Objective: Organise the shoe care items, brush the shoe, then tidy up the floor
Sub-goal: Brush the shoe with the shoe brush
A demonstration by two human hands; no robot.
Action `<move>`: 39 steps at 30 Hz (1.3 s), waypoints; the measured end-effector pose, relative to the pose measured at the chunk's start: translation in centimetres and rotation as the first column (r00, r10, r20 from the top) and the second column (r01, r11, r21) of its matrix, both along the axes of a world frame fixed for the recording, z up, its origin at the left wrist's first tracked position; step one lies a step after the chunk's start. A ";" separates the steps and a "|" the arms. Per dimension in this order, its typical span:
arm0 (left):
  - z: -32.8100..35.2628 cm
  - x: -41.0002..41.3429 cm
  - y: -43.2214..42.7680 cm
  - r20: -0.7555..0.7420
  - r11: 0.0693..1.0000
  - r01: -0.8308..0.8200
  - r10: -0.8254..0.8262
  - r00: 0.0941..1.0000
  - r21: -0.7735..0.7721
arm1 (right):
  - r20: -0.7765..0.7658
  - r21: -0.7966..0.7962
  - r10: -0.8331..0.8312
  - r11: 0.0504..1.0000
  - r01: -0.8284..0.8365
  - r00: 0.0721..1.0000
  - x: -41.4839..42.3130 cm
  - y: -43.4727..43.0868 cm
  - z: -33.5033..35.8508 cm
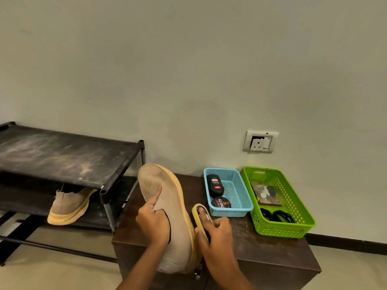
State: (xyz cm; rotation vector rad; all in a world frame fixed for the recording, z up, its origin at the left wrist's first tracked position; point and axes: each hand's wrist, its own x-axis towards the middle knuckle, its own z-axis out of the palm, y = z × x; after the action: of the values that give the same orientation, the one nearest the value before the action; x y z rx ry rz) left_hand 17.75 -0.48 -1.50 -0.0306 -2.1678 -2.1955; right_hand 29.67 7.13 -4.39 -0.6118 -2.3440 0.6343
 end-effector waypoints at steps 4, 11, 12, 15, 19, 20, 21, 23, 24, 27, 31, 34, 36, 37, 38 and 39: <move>-0.4 -1.0 0.4 0.106 0.996 -0.033 0.024 0.994 0.083 | 0.001 -0.188 0.110 0.976 -0.108 0.994 0.8 -0.8 1.0; -0.9 -0.3 0.8 0.331 0.990 -0.130 0.102 0.938 0.062 | 0.301 -0.259 0.036 0.965 0.046 0.953 1.1 0.2 0.8; -1.0 -0.3 1.0 0.351 0.992 -0.123 0.102 0.931 0.036 | 0.273 -0.333 0.045 0.942 0.051 0.961 1.2 0.4 0.5; -1.7 -0.2 1.2 0.268 0.983 -0.001 0.051 0.962 -0.184 | 0.179 -0.614 0.067 0.787 0.058 0.982 1.4 -0.1 0.0; -3.3 -1.0 1.0 0.037 0.875 0.172 -0.174 0.984 -0.453 | 0.119 -0.891 -0.137 0.422 0.166 0.983 0.3 -0.9 -1.9; -3.4 -1.4 1.2 -0.032 0.784 0.233 -0.307 0.951 -0.576 | 0.124 -0.918 -0.210 0.346 0.192 0.970 0.0 -1.0 -2.4; -3.1 -1.6 1.6 -0.035 0.586 0.276 -0.462 0.886 -0.762 | 0.126 -0.936 -0.262 0.287 0.202 0.957 -0.2 -1.2 -2.9; -2.5 -2.5 2.5 0.127 0.051 0.215 -0.664 0.737 -0.975 | 0.126 -0.953 -0.314 0.225 0.203 0.941 -0.7 -1.5 -3.9; -2.3 -2.9 2.8 0.208 -0.107 0.188 -0.699 0.684 -0.976 | 0.128 -0.958 -0.321 0.206 0.202 0.938 -0.7 -1.7 -4.1; -2.8 -2.8 1.8 0.177 -0.209 0.004 -0.815 0.552 -0.978 | 0.153 -0.962 -0.301 0.171 0.212 0.941 -0.5 -1.4 -3.6; -3.0 -2.8 0.8 -0.003 -0.089 -0.191 -0.901 0.434 -0.977 | 0.140 -0.957 -0.273 0.211 0.201 0.952 -0.3 -0.3 -3.0; -2.4 -2.0 0.9 -0.056 -0.042 -0.235 -0.918 0.393 -0.971 | 0.126 -0.957 -0.265 0.220 0.187 0.956 -0.2 0.4 -3.0; -2.3 -1.7 0.9 -0.073 -0.014 -0.229 -0.927 0.368 -0.973 | 0.123 -0.955 -0.260 0.231 0.185 0.958 -0.2 0.8 -3.0; -2.8 -2.0 0.9 -0.081 -0.001 -0.228 -0.933 0.352 -0.974 | 0.121 -0.955 -0.260 0.232 0.183 0.958 -0.2 1.0 -2.9; -3.1 -2.2 1.0 -0.077 -0.003 -0.230 -0.938 0.338 -0.973 | 0.117 -0.956 -0.259 0.231 0.180 0.959 -0.1 1.2 -2.8; -3.1 -2.1 1.1 -0.047 -0.038 -0.237 -0.939 0.342 -0.971 | 0.113 -0.957 -0.255 0.230 0.174 0.960 -0.1 1.3 -2.8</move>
State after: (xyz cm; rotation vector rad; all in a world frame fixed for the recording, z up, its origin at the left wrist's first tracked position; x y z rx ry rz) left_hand 15.68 0.62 -4.62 -1.7535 -2.3719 0.2191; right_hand 29.56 8.45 -7.22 -1.3792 -1.4469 1.9660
